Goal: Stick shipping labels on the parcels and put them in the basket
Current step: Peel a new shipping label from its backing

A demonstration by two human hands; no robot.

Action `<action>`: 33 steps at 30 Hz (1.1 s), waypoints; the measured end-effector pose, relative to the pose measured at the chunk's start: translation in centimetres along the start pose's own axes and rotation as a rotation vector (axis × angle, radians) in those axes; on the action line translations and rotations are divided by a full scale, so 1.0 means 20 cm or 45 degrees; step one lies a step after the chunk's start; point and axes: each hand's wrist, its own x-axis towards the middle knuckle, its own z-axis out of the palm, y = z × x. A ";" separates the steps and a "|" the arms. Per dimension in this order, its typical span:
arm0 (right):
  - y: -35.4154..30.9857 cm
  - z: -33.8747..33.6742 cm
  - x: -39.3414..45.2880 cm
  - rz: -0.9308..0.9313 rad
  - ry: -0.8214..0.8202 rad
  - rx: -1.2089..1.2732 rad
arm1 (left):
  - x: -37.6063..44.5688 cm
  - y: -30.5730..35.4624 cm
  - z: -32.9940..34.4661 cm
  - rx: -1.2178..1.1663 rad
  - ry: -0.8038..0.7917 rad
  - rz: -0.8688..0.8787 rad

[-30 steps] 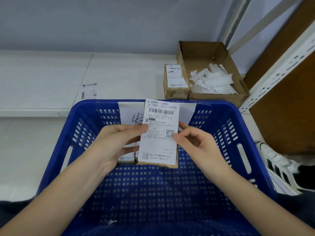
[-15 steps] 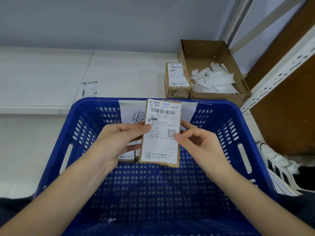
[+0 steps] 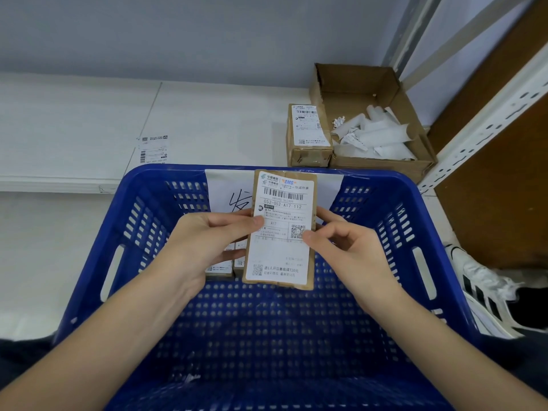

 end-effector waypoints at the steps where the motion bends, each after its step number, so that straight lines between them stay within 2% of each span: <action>1: 0.00 0.00 0.00 0.000 0.001 0.002 | 0.00 0.00 0.00 0.005 0.004 0.002; 19: 0.01 0.00 0.00 0.006 0.049 -0.024 | 0.00 -0.02 0.02 0.039 0.089 0.055; 33: 0.06 0.00 0.02 -0.015 0.023 -0.108 | 0.01 -0.07 0.05 0.127 0.202 0.181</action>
